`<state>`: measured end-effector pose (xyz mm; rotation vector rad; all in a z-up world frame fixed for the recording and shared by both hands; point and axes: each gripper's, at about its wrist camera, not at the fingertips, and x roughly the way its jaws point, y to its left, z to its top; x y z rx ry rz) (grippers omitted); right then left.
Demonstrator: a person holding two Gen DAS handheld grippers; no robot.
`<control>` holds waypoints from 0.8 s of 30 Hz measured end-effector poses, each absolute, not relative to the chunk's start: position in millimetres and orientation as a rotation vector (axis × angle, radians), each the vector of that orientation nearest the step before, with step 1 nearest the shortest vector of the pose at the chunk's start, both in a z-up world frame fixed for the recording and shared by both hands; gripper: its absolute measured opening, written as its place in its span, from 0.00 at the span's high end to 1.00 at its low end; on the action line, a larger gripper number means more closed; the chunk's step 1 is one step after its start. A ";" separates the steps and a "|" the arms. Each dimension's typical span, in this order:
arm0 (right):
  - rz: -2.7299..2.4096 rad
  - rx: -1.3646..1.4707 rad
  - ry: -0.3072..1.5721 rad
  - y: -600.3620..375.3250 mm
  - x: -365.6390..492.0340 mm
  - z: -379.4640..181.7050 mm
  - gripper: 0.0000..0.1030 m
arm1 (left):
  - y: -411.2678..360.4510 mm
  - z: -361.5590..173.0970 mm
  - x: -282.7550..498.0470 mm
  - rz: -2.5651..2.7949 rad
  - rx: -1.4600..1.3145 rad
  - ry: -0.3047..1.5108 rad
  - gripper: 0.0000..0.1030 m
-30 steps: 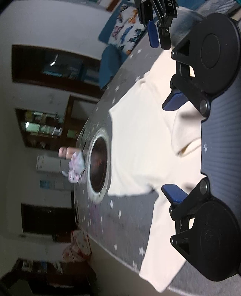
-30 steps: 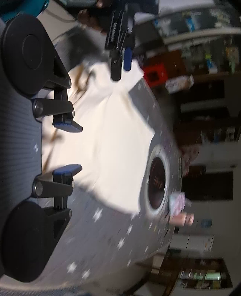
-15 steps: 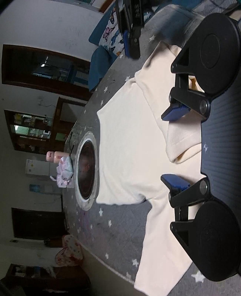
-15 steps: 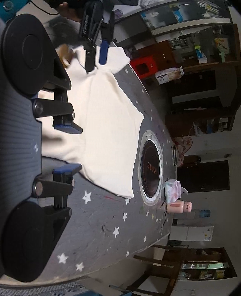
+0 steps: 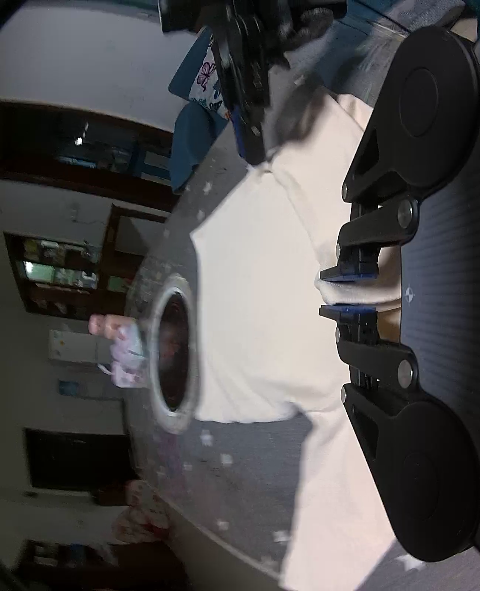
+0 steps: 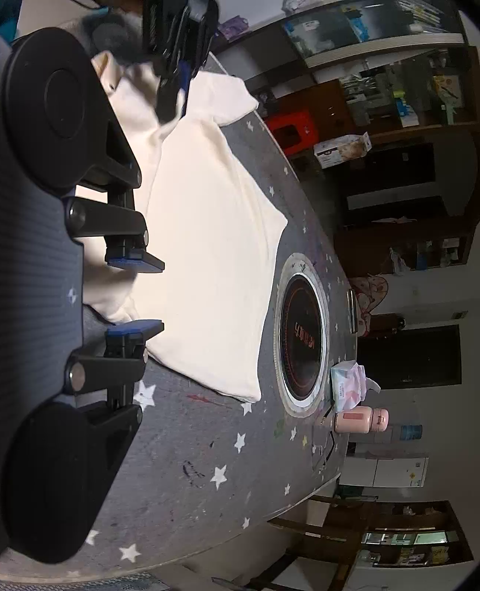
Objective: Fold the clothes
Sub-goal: 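Grasp the opposite side edge with the left gripper and fold it over the body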
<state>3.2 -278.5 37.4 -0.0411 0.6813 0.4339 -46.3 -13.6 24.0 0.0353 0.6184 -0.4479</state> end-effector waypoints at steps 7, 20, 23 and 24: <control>0.403 -0.091 0.723 -279.2 17.2 22.8 0.74 | -22.5 66.6 -44.0 -0.473 0.127 0.454 0.87; 0.391 -0.081 0.669 -292.7 -17.5 39.0 0.74 | -1.0 29.6 -24.8 -0.314 0.124 0.619 0.74; 0.432 -0.078 0.672 -285.7 -33.5 39.4 0.74 | -0.3 31.7 -36.2 -0.370 0.083 0.613 0.74; 0.442 -0.077 0.679 -283.4 -37.0 37.4 0.74 | -3.9 28.8 -38.7 -0.397 0.077 0.625 0.74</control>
